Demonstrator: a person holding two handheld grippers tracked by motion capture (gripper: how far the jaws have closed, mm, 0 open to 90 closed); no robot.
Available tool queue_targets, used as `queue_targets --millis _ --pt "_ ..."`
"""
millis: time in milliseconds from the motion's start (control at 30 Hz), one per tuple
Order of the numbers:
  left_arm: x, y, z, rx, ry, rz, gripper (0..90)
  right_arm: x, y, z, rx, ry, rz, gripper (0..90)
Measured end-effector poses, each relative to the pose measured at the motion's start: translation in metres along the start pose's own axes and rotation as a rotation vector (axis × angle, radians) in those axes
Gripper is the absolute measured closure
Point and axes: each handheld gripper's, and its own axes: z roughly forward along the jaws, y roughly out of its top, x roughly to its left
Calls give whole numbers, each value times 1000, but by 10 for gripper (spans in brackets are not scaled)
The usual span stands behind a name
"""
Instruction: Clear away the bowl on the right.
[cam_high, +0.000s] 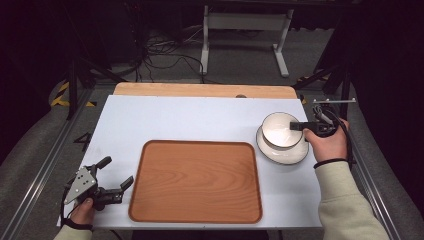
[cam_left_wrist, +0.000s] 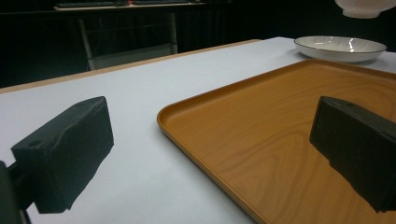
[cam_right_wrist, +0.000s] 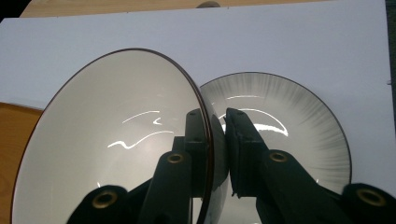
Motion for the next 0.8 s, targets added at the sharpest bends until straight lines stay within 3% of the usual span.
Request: queue_targets --millis 200,433,800 --pt "0 0 0 1 1 3 3 12 0 -4 1 25 -24 797" --pt "0 0 0 1 1 3 3 35 0 -9 13 63 -66 798" --pt "0 0 0 1 0 4 3 63 -2 -5 34 110 -98 798"
